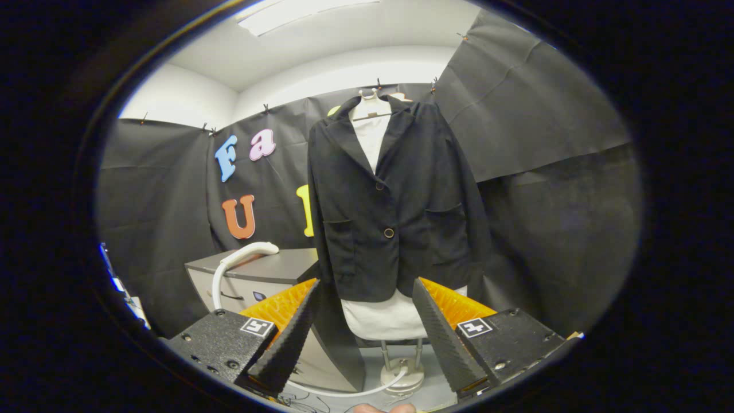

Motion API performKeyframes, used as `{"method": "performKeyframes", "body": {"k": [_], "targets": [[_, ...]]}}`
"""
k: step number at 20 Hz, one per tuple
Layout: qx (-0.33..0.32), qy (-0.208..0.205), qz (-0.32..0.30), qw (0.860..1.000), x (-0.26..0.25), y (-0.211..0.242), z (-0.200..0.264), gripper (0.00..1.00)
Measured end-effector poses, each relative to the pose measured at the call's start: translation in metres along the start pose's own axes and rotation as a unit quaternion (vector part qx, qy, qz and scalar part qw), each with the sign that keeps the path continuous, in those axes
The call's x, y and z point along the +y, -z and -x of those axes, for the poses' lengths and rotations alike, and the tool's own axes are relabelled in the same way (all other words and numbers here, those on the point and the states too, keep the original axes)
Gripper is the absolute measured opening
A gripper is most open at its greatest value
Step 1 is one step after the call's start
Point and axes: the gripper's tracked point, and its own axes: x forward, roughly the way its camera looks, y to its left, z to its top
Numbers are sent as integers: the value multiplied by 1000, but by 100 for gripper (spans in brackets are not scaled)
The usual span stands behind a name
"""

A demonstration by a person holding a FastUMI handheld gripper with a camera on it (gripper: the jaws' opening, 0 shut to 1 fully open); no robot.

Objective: Iron the clothes twice with a garment steamer, once on the left side and once on the right side.

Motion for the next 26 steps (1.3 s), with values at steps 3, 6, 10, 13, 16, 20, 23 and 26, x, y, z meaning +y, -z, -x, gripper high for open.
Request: {"method": "performKeyframes", "body": {"k": [3, 6, 10, 13, 16, 20, 23, 26], "targets": [[-21, 11, 13, 1000, 1, -17, 2, 100], [-29, 12, 19, 999, 19, -35, 5, 99], [-32, 0, 8, 999, 64, -61, 2, 99], [-42, -15, 14, 999, 112, -82, -1, 99], [-30, -29, 14, 999, 165, -89, -11, 99], [-13, -47, 8, 999, 227, -93, -31, 99], [11, -64, -3, 998, 269, -93, -46, 99], [24, -93, -4, 995, 310, -95, -62, 99]]}}
